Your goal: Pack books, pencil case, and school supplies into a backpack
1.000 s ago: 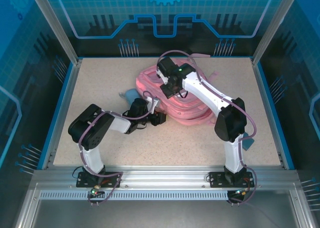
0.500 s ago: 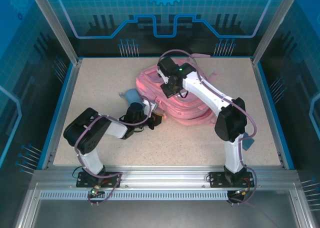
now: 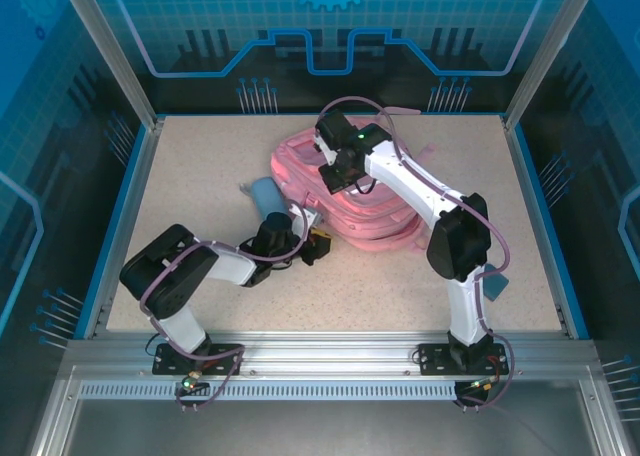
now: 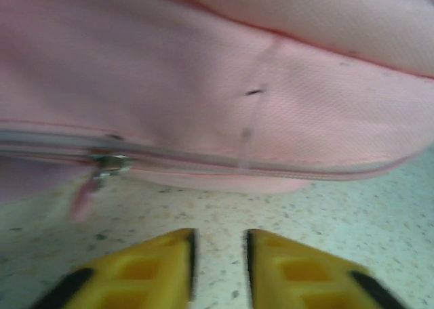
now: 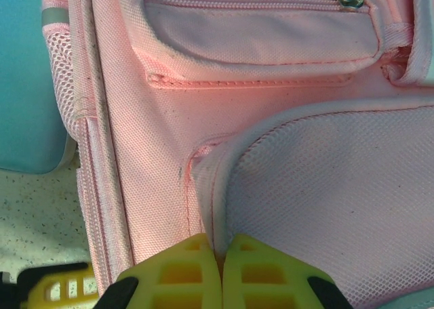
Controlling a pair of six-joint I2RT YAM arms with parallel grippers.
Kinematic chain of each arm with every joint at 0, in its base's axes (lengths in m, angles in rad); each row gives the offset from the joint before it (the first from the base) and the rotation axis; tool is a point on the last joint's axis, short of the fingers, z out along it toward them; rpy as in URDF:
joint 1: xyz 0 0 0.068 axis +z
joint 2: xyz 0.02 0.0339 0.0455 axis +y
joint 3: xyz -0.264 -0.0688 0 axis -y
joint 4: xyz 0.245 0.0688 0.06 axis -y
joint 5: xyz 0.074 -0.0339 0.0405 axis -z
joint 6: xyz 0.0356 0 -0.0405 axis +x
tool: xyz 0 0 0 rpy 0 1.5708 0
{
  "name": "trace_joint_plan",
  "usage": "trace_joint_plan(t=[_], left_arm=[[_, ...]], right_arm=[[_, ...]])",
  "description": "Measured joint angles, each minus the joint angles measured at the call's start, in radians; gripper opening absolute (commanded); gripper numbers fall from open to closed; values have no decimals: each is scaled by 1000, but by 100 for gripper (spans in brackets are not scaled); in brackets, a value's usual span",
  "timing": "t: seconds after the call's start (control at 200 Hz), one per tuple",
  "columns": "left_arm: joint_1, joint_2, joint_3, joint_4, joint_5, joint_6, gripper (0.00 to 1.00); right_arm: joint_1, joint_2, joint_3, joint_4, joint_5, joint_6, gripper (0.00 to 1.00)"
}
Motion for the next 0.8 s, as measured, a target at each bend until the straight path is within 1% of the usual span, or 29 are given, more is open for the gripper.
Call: trace_joint_plan(t=[0.14,0.28,0.4,0.56,0.69,0.8], left_arm=[[40,1,-1,1,-21,10,53],[63,26,14,-1,-20,35,56],[68,61,48,-8,-11,61,55],[68,92,95,-15,6,91,45],[68,118,129,-16,14,115,30],[71,132,142,-17,17,133,15]], right_arm=[[-2,-2,0,0,-7,0,0],[-11,-7,0,0,-26,1,0],[-16,-13,0,0,-35,1,0],[-20,-14,0,0,-47,1,0],[-21,-15,0,0,-48,0,0],[-24,-17,0,0,-51,0,0]])
